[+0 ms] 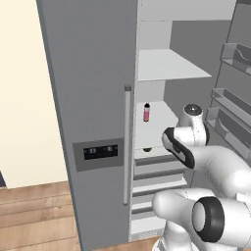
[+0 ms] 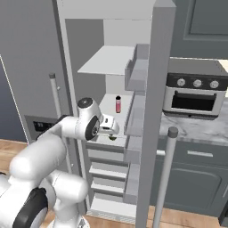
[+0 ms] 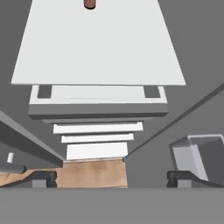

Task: Fully open the fridge drawer.

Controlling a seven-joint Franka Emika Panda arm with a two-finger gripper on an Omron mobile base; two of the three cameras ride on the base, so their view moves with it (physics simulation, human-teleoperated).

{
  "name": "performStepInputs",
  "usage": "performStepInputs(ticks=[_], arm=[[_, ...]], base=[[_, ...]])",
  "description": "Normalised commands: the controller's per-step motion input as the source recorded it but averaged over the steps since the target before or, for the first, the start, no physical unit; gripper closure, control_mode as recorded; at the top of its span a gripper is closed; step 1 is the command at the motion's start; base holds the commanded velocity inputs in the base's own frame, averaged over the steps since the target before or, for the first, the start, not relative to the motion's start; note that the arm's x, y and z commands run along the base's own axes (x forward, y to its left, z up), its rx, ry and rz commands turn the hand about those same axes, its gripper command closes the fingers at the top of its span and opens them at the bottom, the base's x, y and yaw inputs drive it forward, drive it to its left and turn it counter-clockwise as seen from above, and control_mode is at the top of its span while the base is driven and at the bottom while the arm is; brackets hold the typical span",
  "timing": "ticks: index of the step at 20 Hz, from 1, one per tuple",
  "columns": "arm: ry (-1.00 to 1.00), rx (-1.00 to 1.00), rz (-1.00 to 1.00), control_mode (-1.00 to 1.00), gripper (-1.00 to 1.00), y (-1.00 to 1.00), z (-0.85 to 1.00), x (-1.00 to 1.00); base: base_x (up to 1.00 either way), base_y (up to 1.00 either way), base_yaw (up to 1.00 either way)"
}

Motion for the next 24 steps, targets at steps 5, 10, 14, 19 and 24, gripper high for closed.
performStepInputs(ticks=[5, 10, 14, 19, 24], arm=[[0.00, 0.00, 0.00, -1.00, -1.00, 0.00, 0.00, 0.47], [0.00, 0.00, 0.00, -1.00, -1.00, 0.00, 0.00, 0.45], [0.00, 0.00, 0.00, -1.00, -1.00, 0.00, 0.00, 0.40], [0.03, 0.00, 0.00, -1.00, -1.00, 0.03, -0.05, 0.32], [0.02, 0.00, 0.00, -1.00, -1.00, 0.12, -0.19, 0.28]], base=[[0.00, 0.00, 0.00], [0.00, 0.00, 0.00], [0.00, 0.00, 0.00], [0.00, 0.00, 0.00], [0.00, 0.00, 0.00]])
